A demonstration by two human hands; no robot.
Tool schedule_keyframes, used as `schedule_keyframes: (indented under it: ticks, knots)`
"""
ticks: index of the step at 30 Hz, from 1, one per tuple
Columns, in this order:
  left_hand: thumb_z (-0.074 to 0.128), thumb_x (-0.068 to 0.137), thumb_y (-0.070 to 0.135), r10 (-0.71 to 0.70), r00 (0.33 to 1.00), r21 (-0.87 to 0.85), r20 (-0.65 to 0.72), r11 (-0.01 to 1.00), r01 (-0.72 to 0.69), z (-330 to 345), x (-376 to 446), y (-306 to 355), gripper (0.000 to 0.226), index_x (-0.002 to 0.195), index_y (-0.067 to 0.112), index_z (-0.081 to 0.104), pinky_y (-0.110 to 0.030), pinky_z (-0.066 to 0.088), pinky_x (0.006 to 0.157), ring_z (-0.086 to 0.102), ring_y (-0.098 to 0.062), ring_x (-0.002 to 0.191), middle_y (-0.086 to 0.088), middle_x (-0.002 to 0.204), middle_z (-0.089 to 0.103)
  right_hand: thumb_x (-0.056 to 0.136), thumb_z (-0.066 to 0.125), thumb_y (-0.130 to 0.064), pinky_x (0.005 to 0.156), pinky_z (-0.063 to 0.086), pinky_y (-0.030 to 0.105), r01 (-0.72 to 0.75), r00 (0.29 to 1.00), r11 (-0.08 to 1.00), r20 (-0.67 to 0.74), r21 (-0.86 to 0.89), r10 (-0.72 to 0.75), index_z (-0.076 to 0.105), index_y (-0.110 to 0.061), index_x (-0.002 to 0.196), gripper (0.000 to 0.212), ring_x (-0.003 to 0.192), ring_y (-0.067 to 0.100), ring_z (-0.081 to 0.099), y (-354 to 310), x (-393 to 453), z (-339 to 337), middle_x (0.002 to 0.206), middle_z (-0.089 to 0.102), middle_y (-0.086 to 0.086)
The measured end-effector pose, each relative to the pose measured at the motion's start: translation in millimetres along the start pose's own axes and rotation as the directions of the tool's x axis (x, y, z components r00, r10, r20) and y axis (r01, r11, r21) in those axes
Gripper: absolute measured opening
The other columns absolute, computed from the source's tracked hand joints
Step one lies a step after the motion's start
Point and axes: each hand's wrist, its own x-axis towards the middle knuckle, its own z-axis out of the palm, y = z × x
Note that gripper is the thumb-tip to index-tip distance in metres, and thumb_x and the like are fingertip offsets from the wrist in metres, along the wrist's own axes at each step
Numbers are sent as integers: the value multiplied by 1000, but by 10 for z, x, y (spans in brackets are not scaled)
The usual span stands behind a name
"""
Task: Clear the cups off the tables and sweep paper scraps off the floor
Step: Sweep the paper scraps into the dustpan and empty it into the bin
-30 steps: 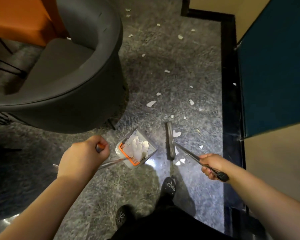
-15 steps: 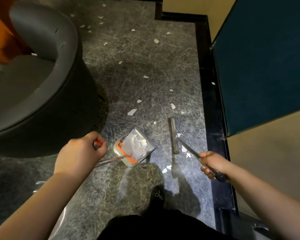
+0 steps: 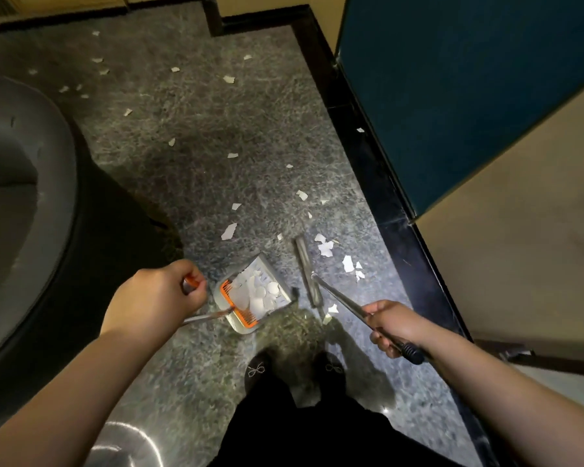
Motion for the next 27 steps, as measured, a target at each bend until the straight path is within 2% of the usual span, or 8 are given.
schedule_keyframes:
  ticks: [6, 11, 16, 27]
  knots:
    - [67, 86, 35, 111, 986, 38, 128, 992, -117, -11, 379, -26, 5, 84, 31, 65, -38, 55, 66, 66, -22, 74, 4, 74, 67, 97, 40, -8, 38, 31, 11, -67, 996, 995, -48, 75, 70, 48, -21, 112, 21, 29, 12, 35, 327, -82, 215, 51, 44, 5]
    - [69, 83, 35, 180, 975, 62, 133, 980, -189, 71, 582, 28, 9, 78, 30, 63, -35, 54, 63, 67, -24, 74, 3, 71, 68, 93, 41, -2, 37, 31, 12, -84, 992, 989, -83, 119, 94, 53, -19, 113, 29, 28, 13, 36, 592, -143, 258, 48, 43, 6]
    - [70, 80, 35, 261, 958, 55, 120, 962, -269, 141, 701, 180, 11, 74, 32, 62, -32, 52, 58, 67, -25, 70, 7, 66, 66, 96, 37, -5, 40, 29, 12, -109, 983, 986, -133, 123, 125, 52, -22, 111, 27, 29, 13, 34, 692, -145, 136, 52, 42, 7]
    - [70, 81, 36, 241, 966, 19, 92, 970, -243, 268, 996, 589, 10, 76, 33, 62, -31, 51, 55, 63, -16, 62, 12, 61, 62, 96, 43, -5, 37, 28, 12, -7, 981, 999, -196, 45, 16, 46, -16, 116, 23, 28, 15, 33, 29, 326, -586, 56, 42, 8]
